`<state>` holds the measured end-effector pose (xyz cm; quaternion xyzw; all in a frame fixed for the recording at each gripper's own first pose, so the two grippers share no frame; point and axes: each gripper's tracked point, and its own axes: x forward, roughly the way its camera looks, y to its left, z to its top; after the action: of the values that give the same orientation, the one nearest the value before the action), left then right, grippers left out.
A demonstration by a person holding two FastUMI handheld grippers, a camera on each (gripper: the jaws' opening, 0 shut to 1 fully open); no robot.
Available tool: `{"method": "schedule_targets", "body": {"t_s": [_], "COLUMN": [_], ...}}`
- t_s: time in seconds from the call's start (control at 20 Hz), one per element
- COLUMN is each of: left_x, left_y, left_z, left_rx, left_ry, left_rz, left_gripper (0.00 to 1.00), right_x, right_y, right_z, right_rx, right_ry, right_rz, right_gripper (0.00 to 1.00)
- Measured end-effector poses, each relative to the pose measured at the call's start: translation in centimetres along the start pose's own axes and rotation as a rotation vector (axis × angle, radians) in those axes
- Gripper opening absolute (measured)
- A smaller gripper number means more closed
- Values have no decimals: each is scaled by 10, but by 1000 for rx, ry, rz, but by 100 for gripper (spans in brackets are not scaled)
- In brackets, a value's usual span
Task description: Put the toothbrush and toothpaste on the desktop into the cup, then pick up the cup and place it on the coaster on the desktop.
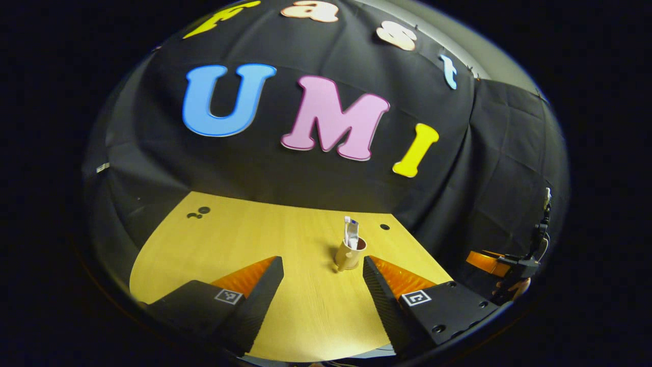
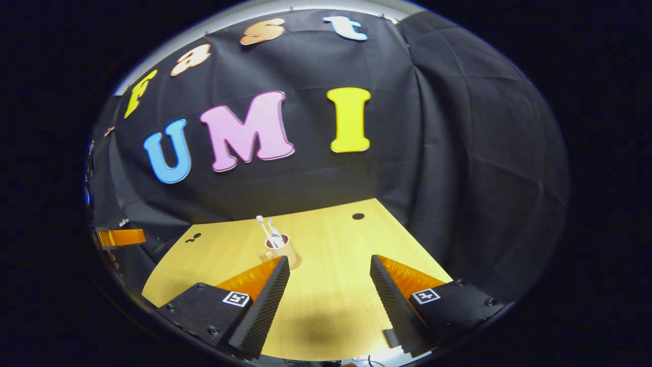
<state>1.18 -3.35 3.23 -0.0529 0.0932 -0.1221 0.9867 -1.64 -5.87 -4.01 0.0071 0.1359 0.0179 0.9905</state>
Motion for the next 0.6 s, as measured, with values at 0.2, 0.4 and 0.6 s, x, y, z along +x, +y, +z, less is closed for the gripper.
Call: {"method": "schedule_targets", "body": {"t_s": [0.2, 0.4, 0.6], "left_x": [-59, -119, -149], "left_y": [29, 28, 26], "left_z": [-9, -22, -47], "left_rx": [23, 36, 27], "left_ry": [-124, -267, -303], "left_rz": [86, 144, 213], "left_gripper": [97, 97, 97], "right_x": [-31, -63, -93], "right_y": [37, 55, 59], "right_z": [-3, -17, -31], "right_rx": [1, 1, 48], "right_ry": [-21, -31, -58], "right_rz": [59, 76, 49], "right_gripper": [98, 98, 98]}}
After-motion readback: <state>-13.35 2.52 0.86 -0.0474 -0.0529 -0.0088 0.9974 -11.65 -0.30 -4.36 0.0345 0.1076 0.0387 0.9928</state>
